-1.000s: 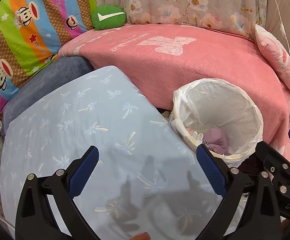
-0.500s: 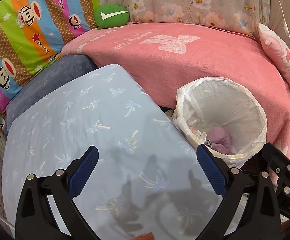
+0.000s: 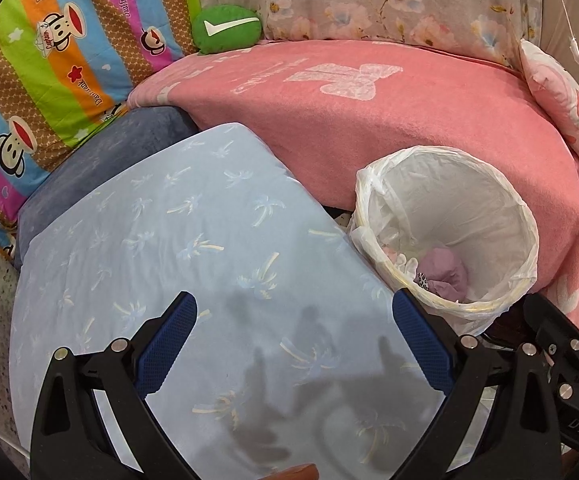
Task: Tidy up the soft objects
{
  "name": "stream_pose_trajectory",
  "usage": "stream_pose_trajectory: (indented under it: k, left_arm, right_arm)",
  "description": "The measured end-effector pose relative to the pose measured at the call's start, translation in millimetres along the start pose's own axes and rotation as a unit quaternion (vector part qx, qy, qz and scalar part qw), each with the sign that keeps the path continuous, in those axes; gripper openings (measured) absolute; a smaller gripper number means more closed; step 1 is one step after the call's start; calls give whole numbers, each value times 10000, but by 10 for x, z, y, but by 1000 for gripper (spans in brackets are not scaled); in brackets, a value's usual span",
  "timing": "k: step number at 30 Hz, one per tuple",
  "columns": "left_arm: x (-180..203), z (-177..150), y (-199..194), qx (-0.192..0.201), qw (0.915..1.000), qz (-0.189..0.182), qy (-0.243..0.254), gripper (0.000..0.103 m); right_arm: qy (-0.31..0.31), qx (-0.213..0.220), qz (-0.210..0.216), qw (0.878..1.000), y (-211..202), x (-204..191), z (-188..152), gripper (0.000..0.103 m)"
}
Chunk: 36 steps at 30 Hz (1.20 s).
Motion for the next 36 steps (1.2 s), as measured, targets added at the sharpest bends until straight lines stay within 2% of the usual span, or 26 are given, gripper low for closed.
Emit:
stream_pose_trajectory:
  k: [36]
  left_arm:
    - [46, -30, -13, -69, 9999, 121, -38, 94]
  right_arm:
    - [86, -69, 44, 9999, 16, 39, -104, 98]
Point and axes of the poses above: each gripper's, at about its wrist camera, not at the fingertips, and y roughly the way its jaws point, x to its right, z to its top, the point moved 2 cm from there along y, roughly the way its jaws point, and after that the axes turned 5 degrees about z, right-handed, at the moved point
